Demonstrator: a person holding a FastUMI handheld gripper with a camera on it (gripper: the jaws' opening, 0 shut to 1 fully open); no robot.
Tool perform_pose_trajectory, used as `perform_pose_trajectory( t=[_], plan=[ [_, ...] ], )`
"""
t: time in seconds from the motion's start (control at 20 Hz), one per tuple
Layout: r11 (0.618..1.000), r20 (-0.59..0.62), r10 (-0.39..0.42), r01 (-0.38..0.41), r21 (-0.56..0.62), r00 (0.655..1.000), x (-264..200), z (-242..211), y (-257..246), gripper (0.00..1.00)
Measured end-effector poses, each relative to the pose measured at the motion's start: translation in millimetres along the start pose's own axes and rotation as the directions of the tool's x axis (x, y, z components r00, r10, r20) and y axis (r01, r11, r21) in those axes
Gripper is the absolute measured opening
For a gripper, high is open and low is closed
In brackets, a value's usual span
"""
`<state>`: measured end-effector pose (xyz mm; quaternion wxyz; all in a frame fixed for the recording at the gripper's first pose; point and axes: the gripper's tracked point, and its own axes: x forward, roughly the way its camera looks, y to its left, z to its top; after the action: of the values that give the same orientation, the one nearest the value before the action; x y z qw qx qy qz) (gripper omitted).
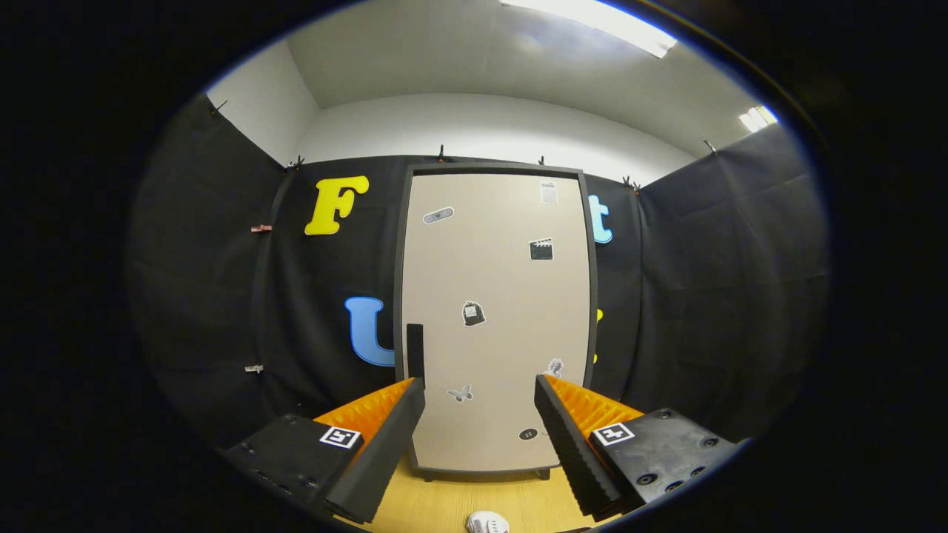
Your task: Open the shoe cabinet door, grab the shoes and put them into the shoe cabinet, then close the shoe cabinet door.
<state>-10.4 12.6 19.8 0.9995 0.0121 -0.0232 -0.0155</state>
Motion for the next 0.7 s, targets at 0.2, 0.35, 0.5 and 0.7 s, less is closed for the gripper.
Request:
perform_pose_trajectory(
  t=[0.2,0.35,0.5,0.7],
  plan=[
    [1.000,-0.009,-0.023,0.023,-0.005,1.000,17,-6,12,0.97],
    [1.000,-0.022,-0.025,0.025,-0.007,0.999,33,-15,25,0.97],
    [1.000,-0.036,-0.028,0.028,-0.013,0.999,49,-23,36,0.97],
    [0.999,-0.050,-0.031,0.030,-0.015,0.998,69,-31,48,0.98]
  ],
)
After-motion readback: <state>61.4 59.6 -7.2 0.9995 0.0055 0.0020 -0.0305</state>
